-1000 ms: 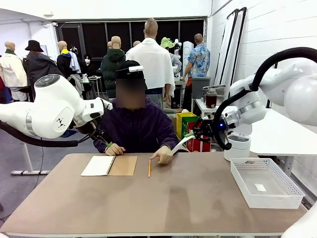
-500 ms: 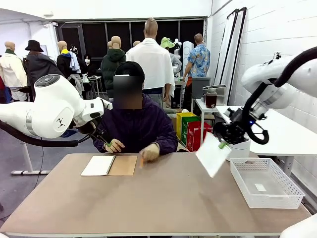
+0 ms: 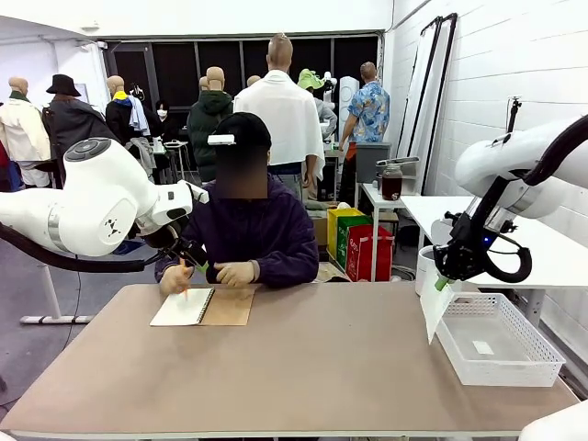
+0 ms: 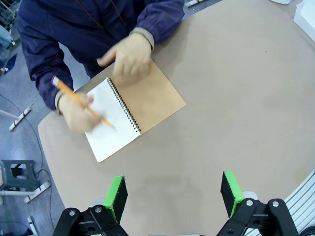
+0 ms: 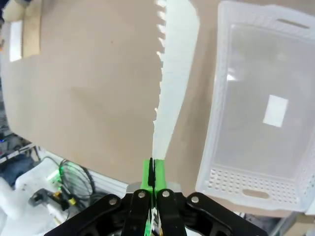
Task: Sort the paper based on its condition.
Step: If a person hands you a paper, place it in the Organizing basket , and if it's crumpled, put it in the Trash can.
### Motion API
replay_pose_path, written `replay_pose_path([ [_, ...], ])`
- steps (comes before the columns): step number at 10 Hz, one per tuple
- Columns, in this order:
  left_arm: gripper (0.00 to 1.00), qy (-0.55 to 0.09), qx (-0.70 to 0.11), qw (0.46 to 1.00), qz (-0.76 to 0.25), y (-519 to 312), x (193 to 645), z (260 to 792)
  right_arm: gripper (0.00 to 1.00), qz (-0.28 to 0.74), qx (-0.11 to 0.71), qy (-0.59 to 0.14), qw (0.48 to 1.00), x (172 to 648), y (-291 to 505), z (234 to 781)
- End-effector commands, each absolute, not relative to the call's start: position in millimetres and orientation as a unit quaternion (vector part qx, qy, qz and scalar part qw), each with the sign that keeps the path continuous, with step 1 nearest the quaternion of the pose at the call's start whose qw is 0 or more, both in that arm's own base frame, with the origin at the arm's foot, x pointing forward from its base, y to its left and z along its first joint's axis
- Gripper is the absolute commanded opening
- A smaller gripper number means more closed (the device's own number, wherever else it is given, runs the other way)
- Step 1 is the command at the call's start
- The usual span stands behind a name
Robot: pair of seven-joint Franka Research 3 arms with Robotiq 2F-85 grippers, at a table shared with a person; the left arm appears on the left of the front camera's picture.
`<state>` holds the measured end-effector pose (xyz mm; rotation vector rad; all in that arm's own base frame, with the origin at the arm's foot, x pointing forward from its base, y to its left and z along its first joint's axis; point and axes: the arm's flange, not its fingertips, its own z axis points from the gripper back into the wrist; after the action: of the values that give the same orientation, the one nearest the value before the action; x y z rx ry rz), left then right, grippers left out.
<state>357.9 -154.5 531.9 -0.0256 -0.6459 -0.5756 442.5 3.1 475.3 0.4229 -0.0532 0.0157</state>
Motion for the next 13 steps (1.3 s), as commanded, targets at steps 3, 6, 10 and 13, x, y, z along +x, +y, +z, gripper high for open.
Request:
replay_pose_path([
  [3,1.0,-0.317,-0.01,0.906,-0.28,-153.9,358.8,531.3,0.0,0.033,0.234,-0.014,0.972,443.6,3.9,477.8],
  [6,1.0,-0.317,-0.01,0.906,-0.28,-153.9,358.8,531.3,0.0,0.014,0.211,-0.032,0.977,433.2,-22.7,477.1],
  [10,1.0,-0.317,-0.01,0.906,-0.28,-153.9,358.8,531.3,0.0,-0.008,0.207,-0.045,0.977,426.9,-61.3,478.3],
  [13,1.0,-0.317,-0.01,0.906,-0.28,-153.9,358.8,531.3,0.0,0.003,0.206,-0.042,0.978,441.9,-89.1,470.1],
])
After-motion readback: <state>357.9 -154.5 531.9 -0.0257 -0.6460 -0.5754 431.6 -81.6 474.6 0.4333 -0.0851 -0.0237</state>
